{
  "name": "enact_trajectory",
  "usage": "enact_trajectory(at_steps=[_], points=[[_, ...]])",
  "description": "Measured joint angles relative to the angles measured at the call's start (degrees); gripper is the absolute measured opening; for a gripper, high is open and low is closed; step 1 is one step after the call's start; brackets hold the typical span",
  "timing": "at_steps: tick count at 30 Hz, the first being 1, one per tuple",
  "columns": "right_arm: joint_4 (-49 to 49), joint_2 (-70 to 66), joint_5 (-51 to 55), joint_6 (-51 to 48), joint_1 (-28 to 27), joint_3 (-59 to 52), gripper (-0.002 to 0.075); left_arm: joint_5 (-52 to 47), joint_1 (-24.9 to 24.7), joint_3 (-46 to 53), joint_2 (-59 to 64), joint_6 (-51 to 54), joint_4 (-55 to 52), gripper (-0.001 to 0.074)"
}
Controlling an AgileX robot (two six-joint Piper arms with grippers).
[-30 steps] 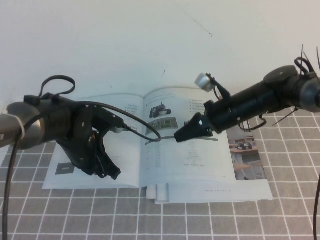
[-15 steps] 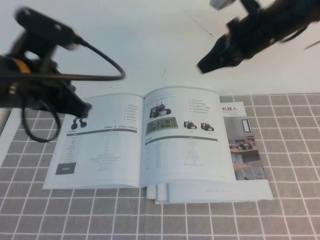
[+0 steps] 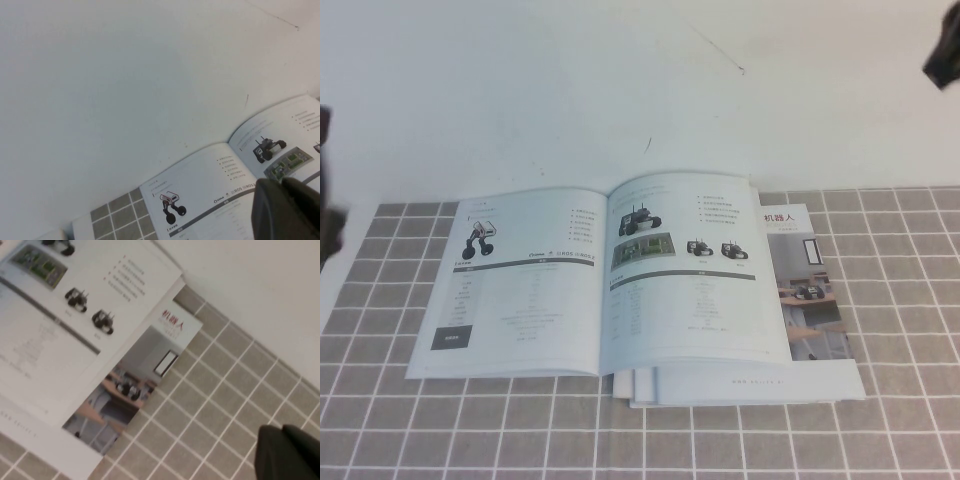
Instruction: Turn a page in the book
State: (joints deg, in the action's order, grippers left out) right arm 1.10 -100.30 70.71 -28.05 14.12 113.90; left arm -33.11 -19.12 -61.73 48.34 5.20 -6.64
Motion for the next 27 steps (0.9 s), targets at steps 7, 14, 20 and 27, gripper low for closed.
enact_trajectory(at_steps=[7, 14, 20, 27], points=[[-0.36, 11.89, 0.00, 0.51, 0.00, -23.76, -0.0001, 6.48, 0.00, 16.37, -13.14, 0.00, -0.26, -0.0004], [-0.48, 25.22, -3.35, 2.71, 0.00, -45.28, -0.0001, 17.54, 0.00, 34.27, -19.45, -2.07, 1.59, -0.0004], [-0.62, 38.80, -13.60, 7.03, 0.00, -62.20, -0.0001, 22.14, 0.00, 43.29, -19.51, -3.07, 1.59, -0.0004], [0.68, 52.40, -27.72, 9.19, 0.00, -79.90, -0.0001, 28.51, 0.00, 45.88, -19.51, -3.19, 1.59, -0.0004]])
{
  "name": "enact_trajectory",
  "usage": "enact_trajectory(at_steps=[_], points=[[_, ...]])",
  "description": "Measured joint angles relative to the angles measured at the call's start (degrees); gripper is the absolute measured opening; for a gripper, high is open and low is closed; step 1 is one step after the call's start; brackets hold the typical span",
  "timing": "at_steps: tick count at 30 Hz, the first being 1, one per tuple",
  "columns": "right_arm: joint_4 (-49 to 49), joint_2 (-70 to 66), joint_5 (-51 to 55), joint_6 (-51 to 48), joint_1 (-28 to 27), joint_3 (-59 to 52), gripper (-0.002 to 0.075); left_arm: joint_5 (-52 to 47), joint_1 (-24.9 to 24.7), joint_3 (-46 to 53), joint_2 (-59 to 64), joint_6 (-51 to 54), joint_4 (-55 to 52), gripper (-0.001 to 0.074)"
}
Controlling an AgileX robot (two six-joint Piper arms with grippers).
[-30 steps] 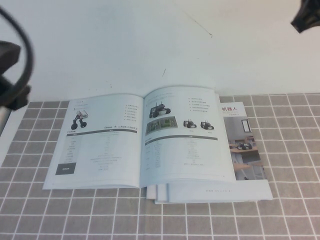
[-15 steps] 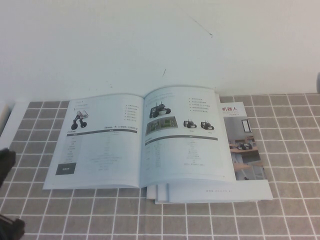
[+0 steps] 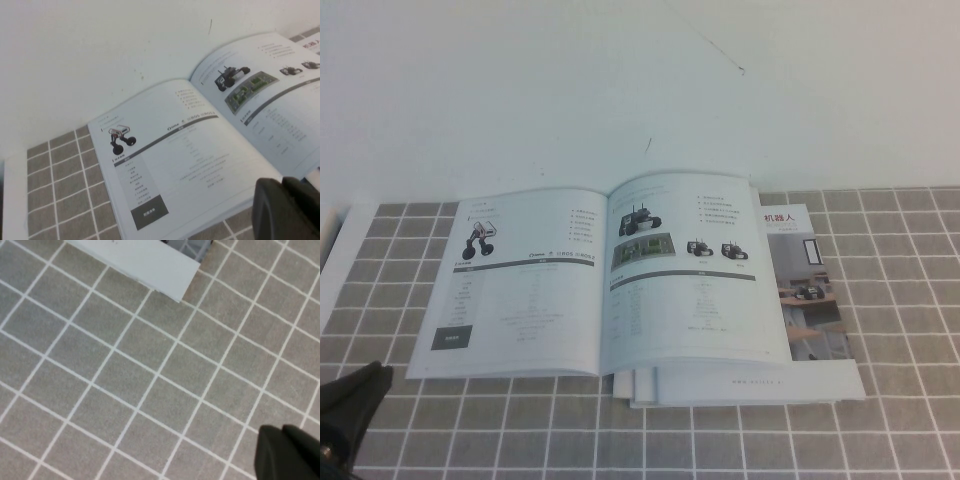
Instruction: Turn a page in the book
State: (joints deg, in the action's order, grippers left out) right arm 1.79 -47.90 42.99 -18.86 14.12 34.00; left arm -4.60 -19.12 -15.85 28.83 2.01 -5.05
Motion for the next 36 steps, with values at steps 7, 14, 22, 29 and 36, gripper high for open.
enact_trajectory(at_steps=[7, 14, 22, 29, 36], points=[[1.69, 5.75, -0.88, 2.39, 0.00, -5.92, -0.0001, 1.54, 0.00, 0.00, 0.00, 0.00, 0.00, -0.0004], [9.07, 5.75, 6.35, 2.63, 0.00, -5.92, -0.0001, 1.54, 0.00, 0.00, 0.00, 0.00, 0.00, -0.0004], [11.76, 5.75, 8.21, 2.66, 0.00, -5.92, -0.0001, 1.54, 0.00, 0.00, 0.00, 0.00, 0.00, -0.0004], [11.76, 5.75, 8.21, 2.76, 0.00, -5.92, -0.0001, 0.97, 0.21, 0.00, 0.00, 0.00, -0.25, -0.0004], [12.01, 5.75, 8.21, 2.86, 0.00, -5.92, -0.0001, 1.32, 2.82, 3.72, -9.85, -0.68, -0.29, -0.0004]])
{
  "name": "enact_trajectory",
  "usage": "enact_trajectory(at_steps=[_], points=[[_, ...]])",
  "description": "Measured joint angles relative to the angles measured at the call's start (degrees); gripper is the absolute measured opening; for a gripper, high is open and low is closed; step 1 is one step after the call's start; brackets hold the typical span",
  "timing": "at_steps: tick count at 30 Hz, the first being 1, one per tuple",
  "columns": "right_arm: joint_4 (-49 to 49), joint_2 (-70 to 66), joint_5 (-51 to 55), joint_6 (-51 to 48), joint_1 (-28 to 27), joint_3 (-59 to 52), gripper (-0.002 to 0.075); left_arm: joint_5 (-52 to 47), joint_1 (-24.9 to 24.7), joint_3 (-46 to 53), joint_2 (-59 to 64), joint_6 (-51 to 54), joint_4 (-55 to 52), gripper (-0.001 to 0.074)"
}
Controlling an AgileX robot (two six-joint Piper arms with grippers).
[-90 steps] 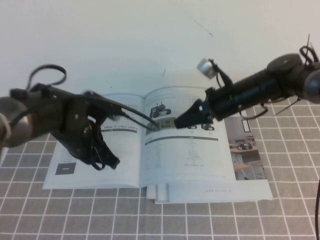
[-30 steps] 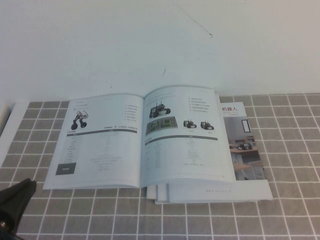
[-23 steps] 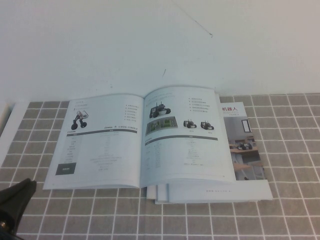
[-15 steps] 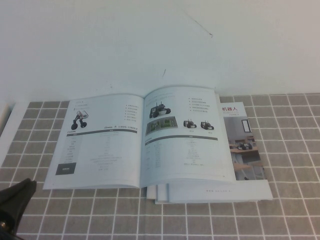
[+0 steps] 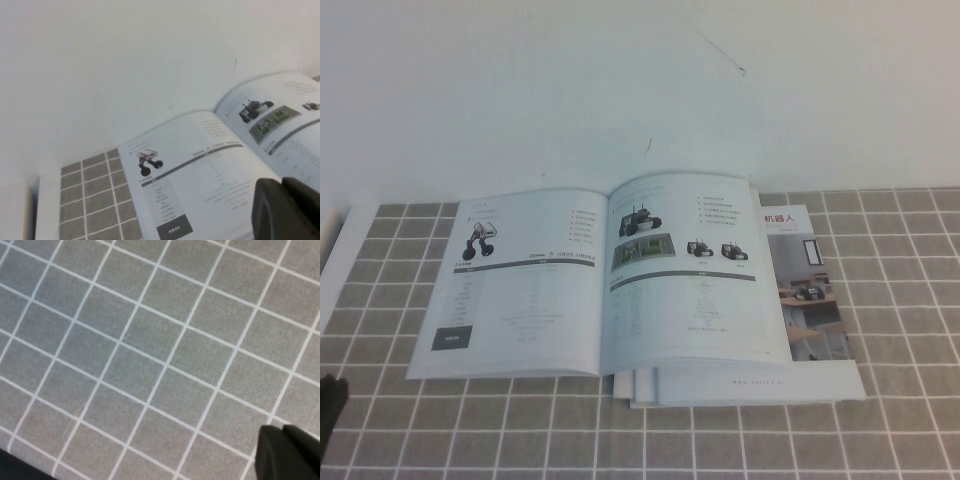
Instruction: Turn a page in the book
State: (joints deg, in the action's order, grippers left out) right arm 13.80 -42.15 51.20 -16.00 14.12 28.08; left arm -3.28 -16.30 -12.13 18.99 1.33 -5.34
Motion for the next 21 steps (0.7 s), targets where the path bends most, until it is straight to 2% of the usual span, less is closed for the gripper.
enact_trajectory(at_steps=[9, 13, 15, 21], points=[[0.57, 0.00, 0.12, 0.02, 0.00, 0.00, -0.0001, 0.61, 10.27, 12.79, -17.83, -2.77, 5.79, -0.0004], [0.79, 0.00, 0.12, 0.02, 0.00, 0.00, -0.0001, -8.48, 14.64, 13.33, -19.46, -3.77, 6.53, -0.0004], [0.79, 0.00, 0.12, 0.02, 0.00, 0.00, -0.0001, -13.78, 15.51, 13.33, -19.46, -4.64, 6.93, -0.0004], [0.79, 0.00, 0.12, 0.02, 0.00, -0.09, -0.0001, -14.54, 15.16, 13.33, -19.46, -4.52, 7.08, -0.0004]])
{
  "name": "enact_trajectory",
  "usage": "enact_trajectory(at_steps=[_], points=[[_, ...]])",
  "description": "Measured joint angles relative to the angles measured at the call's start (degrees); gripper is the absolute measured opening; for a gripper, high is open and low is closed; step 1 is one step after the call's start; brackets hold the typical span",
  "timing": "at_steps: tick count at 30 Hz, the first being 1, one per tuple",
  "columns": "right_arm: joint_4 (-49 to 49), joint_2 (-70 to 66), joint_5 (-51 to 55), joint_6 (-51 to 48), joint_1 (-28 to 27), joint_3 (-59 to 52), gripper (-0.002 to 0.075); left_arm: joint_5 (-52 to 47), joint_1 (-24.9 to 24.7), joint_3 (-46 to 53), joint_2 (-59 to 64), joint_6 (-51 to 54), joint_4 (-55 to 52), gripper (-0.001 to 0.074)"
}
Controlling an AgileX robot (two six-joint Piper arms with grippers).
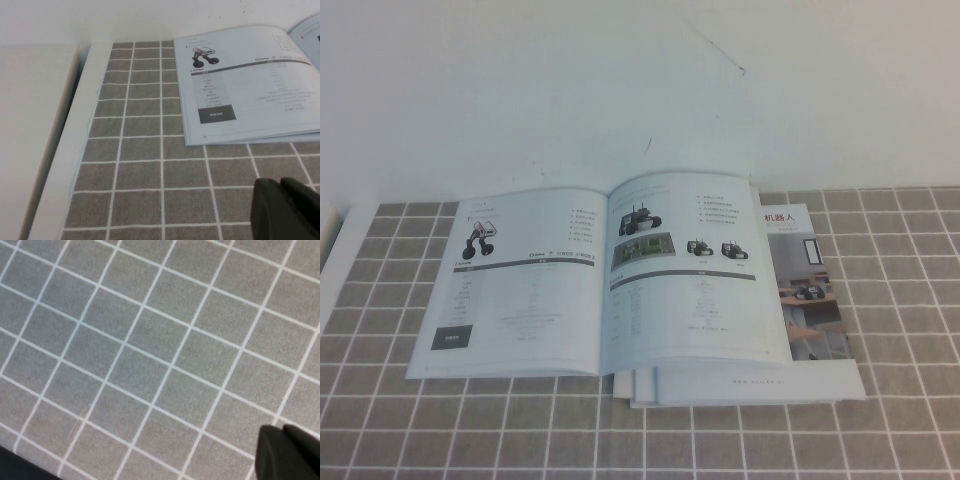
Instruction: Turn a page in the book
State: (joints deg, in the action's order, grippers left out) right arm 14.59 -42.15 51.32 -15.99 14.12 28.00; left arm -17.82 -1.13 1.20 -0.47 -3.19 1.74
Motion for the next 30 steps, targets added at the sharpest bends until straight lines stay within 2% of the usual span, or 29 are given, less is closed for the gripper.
enact_trajectory(at_steps=[6, 30], points=[[0.00, 0.00, 0.02, 0.00, 0.00, 0.00, -0.0001, -0.45, -2.59, -0.11, 0.00, 2.69, 0.22, -0.0001], [0.11, 0.00, 0.12, 0.00, 0.00, 0.00, -0.0001, -0.78, -2.59, -0.19, 0.00, 2.04, 2.54, -0.0001]])
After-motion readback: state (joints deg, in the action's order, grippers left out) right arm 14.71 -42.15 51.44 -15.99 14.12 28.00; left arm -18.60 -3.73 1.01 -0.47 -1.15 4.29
